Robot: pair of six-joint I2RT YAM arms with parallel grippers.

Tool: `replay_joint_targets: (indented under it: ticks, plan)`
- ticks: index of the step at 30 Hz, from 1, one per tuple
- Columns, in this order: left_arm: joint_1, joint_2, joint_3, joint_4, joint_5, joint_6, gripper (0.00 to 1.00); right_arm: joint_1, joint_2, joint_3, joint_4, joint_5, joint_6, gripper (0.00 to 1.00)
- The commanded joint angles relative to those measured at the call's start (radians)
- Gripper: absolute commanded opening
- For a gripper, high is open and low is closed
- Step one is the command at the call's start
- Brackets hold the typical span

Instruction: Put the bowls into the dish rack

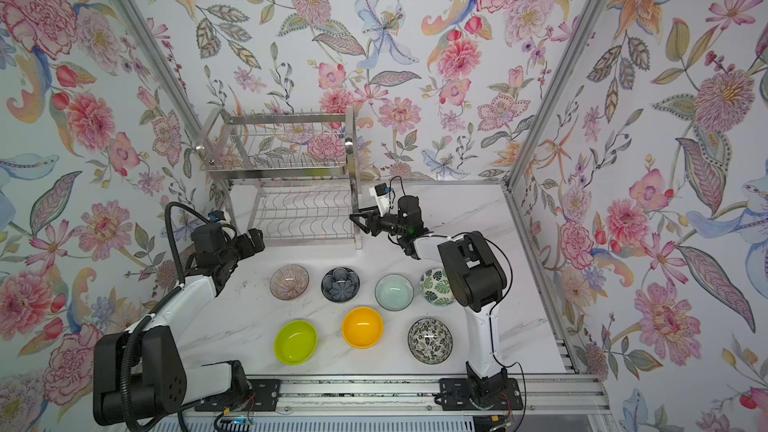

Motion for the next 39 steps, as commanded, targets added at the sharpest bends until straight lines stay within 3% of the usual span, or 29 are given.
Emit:
replay_joint_targets:
  ticks: [1,21,39]
  plan:
    - [-0.007,0.003,0.025,-0.005,0.002,0.014,0.99,0.005,0.023,0.039,0.001,-0.018,0.015,0.44]
    - [-0.008,0.013,0.028,0.004,0.006,0.015,0.99,0.01,0.061,0.088,0.046,-0.046,0.065,0.12]
    - [-0.008,0.05,0.043,-0.003,0.039,0.023,0.99,-0.046,0.024,0.045,0.118,-0.061,0.102,0.05]
